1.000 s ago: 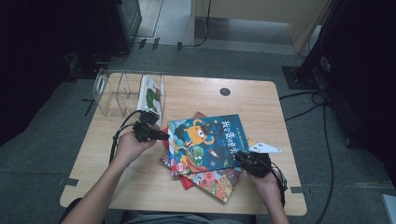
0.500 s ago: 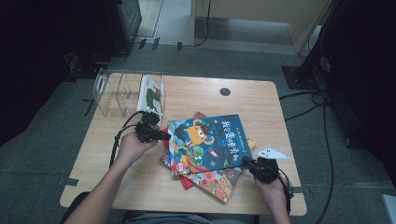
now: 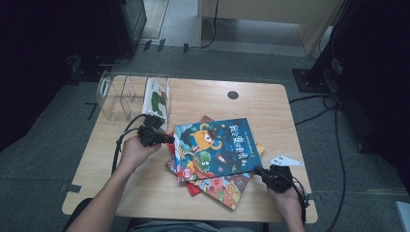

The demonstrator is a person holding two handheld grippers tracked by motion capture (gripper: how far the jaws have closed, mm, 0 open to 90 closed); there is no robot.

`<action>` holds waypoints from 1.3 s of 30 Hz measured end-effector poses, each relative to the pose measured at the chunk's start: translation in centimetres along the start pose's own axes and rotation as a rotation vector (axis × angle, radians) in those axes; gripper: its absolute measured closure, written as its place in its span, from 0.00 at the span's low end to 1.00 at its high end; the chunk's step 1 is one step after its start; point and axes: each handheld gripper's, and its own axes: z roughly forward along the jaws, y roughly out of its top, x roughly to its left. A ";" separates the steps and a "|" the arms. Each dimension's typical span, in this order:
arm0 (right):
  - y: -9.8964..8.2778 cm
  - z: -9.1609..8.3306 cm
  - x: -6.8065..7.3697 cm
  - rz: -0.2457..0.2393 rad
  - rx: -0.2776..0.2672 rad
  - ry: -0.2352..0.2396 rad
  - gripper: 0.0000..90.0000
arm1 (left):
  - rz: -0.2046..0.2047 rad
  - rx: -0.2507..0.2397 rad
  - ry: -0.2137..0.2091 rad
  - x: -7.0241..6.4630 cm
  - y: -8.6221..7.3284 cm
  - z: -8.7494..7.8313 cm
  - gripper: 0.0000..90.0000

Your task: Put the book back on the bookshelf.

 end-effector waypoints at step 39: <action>3.6 3.3 -3.8 0.070 -0.035 -0.064 1.00 | -0.120 -0.060 0.061 1.8 -3.7 -2.2 0.90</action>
